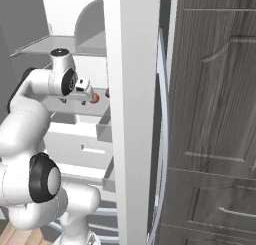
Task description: Pick up the peach and kiwi from the fridge and place one fruit on each plate on the dining counter.
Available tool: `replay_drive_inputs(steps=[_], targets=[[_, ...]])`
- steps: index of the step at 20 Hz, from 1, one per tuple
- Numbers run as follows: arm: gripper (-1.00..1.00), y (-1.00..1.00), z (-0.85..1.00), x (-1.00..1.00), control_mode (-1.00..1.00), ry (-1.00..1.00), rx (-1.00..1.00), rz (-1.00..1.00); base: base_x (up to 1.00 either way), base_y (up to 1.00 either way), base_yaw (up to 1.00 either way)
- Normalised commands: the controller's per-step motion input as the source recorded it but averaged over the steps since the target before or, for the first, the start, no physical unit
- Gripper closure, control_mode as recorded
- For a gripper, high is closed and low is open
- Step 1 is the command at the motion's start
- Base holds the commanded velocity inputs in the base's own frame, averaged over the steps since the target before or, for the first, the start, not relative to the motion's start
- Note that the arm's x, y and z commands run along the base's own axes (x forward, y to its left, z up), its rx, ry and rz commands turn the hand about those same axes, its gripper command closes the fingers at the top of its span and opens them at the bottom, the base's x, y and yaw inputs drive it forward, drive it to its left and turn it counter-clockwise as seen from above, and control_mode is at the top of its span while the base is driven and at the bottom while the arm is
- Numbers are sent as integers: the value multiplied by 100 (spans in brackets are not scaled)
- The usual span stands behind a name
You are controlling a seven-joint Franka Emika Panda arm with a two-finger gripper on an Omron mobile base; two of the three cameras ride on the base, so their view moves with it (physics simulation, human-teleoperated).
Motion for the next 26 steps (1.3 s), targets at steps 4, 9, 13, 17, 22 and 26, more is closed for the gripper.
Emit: replay_drive_inputs(steps=[4, 9, 13, 17, 22, 26], targets=[[-100, 0, -57, 2, -100, -22, -2, 0, 0, 0, 0], [-100, 0, -10, 0, -100, -31, 0, 0, 0, 0, 0], [-100, 0, 16, 14, -100, -6, 0, 0, 0, 0, 0], [-100, 0, 6, 51, -100, 8, 0, 0, 0, 0, 0], [-100, 0, -8, 80, -100, 1, 0, 0, 0, 0, 0], [-100, 0, -24, 41, -100, -2, 0, 0, 0, 0, 0]])
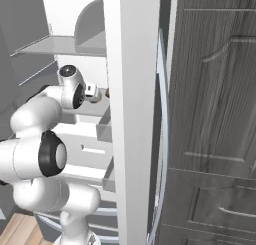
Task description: Pick up the peach and kiwi from the fridge and place one fruit on each plate on the dining counter.
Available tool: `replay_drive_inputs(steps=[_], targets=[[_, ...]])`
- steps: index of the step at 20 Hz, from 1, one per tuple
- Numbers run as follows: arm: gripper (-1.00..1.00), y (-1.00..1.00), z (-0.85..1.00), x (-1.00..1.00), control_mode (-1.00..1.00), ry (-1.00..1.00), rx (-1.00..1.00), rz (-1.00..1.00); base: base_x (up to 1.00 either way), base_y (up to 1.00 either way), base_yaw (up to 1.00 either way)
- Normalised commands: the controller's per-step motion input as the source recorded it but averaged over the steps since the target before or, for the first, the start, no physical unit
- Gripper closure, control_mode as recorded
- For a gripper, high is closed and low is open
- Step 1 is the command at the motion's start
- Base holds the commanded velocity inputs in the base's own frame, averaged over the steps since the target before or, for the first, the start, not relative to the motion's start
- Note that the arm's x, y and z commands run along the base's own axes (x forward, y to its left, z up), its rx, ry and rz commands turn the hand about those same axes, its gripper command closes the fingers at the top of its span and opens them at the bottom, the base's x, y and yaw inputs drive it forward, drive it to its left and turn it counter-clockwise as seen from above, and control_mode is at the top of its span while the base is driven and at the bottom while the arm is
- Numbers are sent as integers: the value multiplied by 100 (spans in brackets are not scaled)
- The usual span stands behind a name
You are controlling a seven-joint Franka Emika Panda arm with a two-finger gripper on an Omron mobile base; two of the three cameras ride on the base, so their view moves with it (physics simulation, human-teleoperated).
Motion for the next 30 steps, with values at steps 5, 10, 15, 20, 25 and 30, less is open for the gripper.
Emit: replay_drive_inputs(steps=[5, 10, 15, 20, 25, 30], targets=[[-100, 0, -40, 26, -100, 0, 0, 0, 0, 0, 0], [-100, 0, -5, 54, -100, 0, 0, 0, 0, 0, 0], [-100, 2, 2, 34, -100, 2, 0, 0, 0, 0, 0], [-100, 5, 0, 18, -100, 8, 0, 0, 0, 0, 0], [-100, 11, -7, 27, -100, 0, 0, 0, 0, 0, 0], [-100, 12, -17, 7, -100, 0, 0, 0, 0, 0, 0]])
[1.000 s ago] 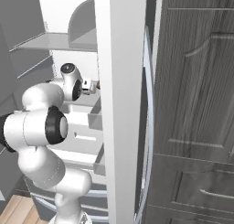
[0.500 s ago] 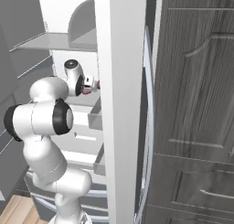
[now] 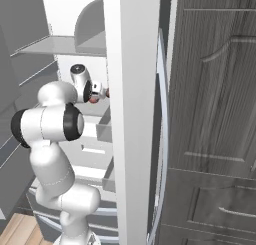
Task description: Pick up the peach and kiwi from the fridge and place one fruit on each plate on the dining counter.
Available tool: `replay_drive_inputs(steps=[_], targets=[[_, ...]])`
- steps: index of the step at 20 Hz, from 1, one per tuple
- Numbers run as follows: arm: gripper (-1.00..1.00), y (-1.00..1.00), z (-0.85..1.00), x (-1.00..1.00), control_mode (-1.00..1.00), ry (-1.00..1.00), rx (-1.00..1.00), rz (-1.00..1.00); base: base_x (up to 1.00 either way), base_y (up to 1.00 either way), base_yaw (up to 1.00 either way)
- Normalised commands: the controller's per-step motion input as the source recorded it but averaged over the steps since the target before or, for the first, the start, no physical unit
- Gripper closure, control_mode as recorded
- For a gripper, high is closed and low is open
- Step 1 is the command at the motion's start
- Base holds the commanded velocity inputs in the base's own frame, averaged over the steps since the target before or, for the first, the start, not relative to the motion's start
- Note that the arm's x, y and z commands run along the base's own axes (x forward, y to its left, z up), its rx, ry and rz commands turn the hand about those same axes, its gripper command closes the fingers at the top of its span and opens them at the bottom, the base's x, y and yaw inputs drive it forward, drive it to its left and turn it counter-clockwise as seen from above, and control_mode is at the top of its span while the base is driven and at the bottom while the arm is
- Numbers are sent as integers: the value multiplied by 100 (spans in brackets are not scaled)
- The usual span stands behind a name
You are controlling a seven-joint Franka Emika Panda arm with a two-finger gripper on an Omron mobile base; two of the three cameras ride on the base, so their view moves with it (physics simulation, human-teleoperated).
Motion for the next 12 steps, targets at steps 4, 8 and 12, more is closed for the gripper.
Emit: replay_drive_inputs(steps=[4, 8, 12], targets=[[-100, 5, -15, 27, -100, 0, 0, 0, 0, 0, 0], [-100, 0, 0, 33, -100, 0, 0, 0, 0, 0, 0], [-100, 5, 0, 13, -100, 0, 0, 0, 0, 0, 0]])
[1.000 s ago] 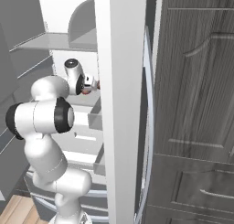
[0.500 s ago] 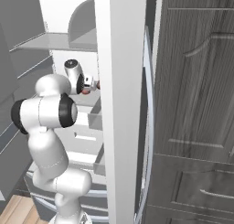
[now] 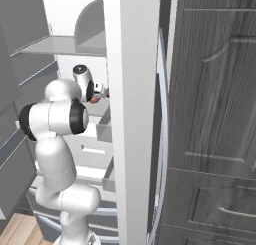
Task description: Pick up the peach and kiwi from the fridge and place one fruit on each plate on the dining counter.
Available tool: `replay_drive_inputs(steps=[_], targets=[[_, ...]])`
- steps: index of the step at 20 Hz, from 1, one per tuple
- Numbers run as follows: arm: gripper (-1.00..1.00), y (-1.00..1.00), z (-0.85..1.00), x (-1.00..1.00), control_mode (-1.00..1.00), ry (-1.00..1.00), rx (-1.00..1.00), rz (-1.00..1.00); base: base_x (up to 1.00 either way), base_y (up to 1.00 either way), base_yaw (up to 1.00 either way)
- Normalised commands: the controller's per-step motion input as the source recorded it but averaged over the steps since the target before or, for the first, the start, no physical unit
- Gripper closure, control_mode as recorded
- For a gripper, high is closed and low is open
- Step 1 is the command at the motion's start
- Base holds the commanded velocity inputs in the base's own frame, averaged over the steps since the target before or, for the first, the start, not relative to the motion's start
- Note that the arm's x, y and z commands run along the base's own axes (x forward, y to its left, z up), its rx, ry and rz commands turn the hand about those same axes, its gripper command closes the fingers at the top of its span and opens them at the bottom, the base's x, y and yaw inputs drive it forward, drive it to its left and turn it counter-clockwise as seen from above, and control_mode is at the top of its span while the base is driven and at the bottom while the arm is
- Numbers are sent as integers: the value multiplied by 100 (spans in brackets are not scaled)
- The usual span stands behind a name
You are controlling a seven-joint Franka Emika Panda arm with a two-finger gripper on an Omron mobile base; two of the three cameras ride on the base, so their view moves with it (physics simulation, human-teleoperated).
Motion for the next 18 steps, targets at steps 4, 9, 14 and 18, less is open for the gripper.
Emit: replay_drive_inputs(steps=[4, 9, 14, 18], targets=[[-100, 9, -5, 37, -100, 0, 0, 0, 0, 0, 0], [-100, 11, -15, 26, -100, 0, 0, 0, 0, 0, 0], [-100, 1, -10, 0, -100, 1, 0, 0, 0, 0, 0], [-100, 0, -28, 0, -100, 1, 0, -2, 0, 0, 0]])
